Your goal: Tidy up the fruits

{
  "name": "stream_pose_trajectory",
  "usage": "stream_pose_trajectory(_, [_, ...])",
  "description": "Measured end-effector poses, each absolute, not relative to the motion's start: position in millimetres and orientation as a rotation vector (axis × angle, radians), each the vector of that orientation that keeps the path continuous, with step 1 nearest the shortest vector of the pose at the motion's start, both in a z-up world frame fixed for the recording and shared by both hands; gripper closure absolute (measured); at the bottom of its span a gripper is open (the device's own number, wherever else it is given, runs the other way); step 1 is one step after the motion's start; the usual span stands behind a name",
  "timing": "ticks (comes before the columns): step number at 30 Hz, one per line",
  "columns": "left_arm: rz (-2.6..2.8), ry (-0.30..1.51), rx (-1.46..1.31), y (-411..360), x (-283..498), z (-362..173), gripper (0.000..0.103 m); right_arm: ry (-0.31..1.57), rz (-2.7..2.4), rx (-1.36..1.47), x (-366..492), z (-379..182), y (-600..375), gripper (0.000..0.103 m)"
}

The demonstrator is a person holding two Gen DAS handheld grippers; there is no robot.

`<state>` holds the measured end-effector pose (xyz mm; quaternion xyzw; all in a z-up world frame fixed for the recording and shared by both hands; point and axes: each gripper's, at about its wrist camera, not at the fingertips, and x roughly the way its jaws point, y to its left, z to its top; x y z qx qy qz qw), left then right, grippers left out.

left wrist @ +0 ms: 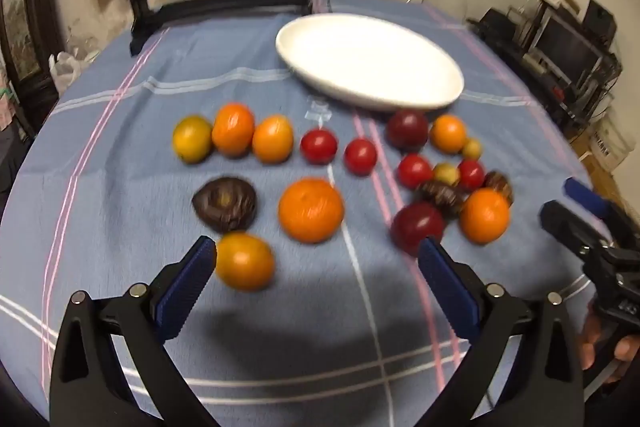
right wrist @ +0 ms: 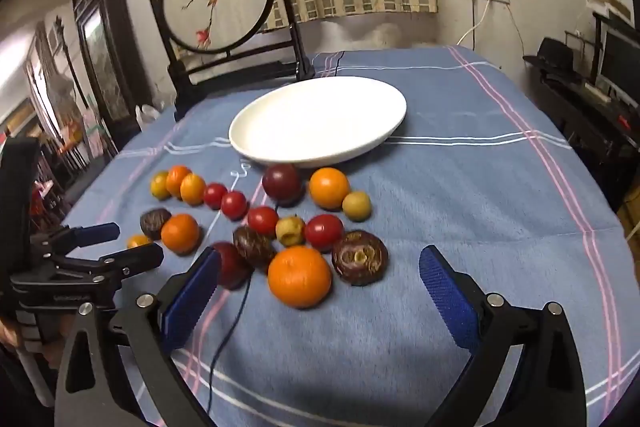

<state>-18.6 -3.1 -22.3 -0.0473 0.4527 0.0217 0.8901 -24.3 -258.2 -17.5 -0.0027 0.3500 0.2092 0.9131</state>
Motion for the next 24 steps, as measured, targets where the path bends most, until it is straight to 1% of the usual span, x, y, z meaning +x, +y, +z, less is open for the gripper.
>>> stream_pose_trajectory(3, [0.071,0.95,-0.116,-2.6,-27.6,-28.0,0.004,0.715,0.423,-0.041,-39.8,-18.8,-259.5,0.003])
stream_pose_trajectory(10, [0.127,0.915,-0.143,2.4,-32.8,-21.4,0.004,0.765,0.37,-0.056,-32.6,-18.6,-251.3,0.003])
stream_pose_trajectory(20, [0.118,0.95,-0.154,1.6,-33.7,-23.6,0.004,0.769,0.375,-0.045,-38.7,-18.4,-250.1,0.003])
stream_pose_trajectory(24, [0.112,0.927,-0.15,-1.3,-36.3,-23.5,0.004,0.766,0.38,-0.041,-40.1,-16.2,-249.0,0.003])
